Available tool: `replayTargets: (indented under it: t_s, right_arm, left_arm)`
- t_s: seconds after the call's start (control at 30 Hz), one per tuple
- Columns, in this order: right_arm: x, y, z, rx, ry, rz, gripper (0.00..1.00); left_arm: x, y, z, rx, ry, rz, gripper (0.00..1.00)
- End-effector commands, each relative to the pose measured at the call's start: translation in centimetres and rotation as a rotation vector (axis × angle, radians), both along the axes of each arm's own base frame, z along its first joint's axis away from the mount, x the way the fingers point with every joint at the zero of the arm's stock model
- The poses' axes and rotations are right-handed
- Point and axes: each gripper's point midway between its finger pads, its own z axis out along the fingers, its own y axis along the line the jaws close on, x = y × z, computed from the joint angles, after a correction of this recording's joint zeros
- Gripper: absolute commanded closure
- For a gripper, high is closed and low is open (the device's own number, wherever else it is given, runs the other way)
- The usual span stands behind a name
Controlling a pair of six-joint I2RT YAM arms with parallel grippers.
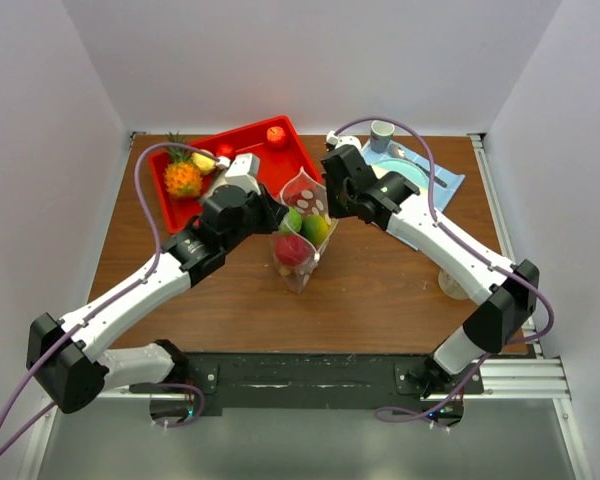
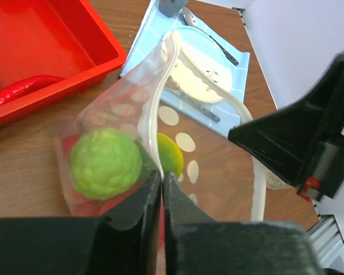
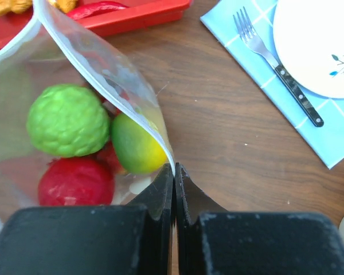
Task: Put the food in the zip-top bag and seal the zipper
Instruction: Adjust the zipper food storage bag at the center of the board, then pick up the fake fruit from the bin.
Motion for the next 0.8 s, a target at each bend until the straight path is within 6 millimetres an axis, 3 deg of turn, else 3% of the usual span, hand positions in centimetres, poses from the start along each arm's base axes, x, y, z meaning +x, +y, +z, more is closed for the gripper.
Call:
replayTargets:
  t_s: [0.0,0.07,0.23,0.33,0.37,0.53,0.57,0.6,0.63,0.67,0.77]
  right_arm:
    - [-1.4,1.1,4.1,0.131,-0.068,0.058,1.0]
    - [-1.7,0.9,4.9,0.151,-0.087,0.055,1.0]
    - [-2.1,-0.2,6.4,0.156,-0.119,0.039,1.0]
    - [-2.7,-0.7,6.4,0.163,-0.125,0.036,1.0]
    - [-2.8,-0.8,6.3,0.165,-0.128,0.034,1.0]
    - [-3.7,-1.6,6.8,0.184,-0.136,0.038,1.0]
    - [-3.9,-1.6,6.8,0.191,-0.134,0.046,1.0]
    - [-4.1,-1.6,6.9,0.195,-0.133,0.055,1.0]
    - [-4.4,-1.9,7.1,0.197,-0.139,0.054,1.0]
    - [-4.7,-2.1,7.1,0.194,-0.134,0.059,1.0]
    - [-5.5,-2.6,7.6,0.21,-0.149,0.069,1.0]
  left_arm:
    - [1.9,1.5,3.2,-0.04,-0.091,0.087,0.76]
    - [2.8,2.6,4.1,-0.04,-0.117,0.123,0.7]
    - [4.6,5.2,7.8,-0.055,-0.215,0.19,0.37]
    - [6.3,6.9,9.2,-0.061,-0.266,0.227,0.32]
    - [7.4,8.0,9.1,-0.051,-0.268,0.254,0.31]
    - [13.7,8.8,7.7,0.039,-0.289,0.266,0.3]
    - [15.8,9.5,5.9,0.072,-0.26,0.291,0.3]
    - [17.2,9.9,6.9,0.097,-0.294,0.299,0.3]
    - [18.3,10.5,6.6,0.121,-0.295,0.325,0.3]
    - [20.6,10.9,5.8,0.153,-0.284,0.348,0.3]
    - [24.8,12.2,3.3,0.273,-0.271,0.387,0.31]
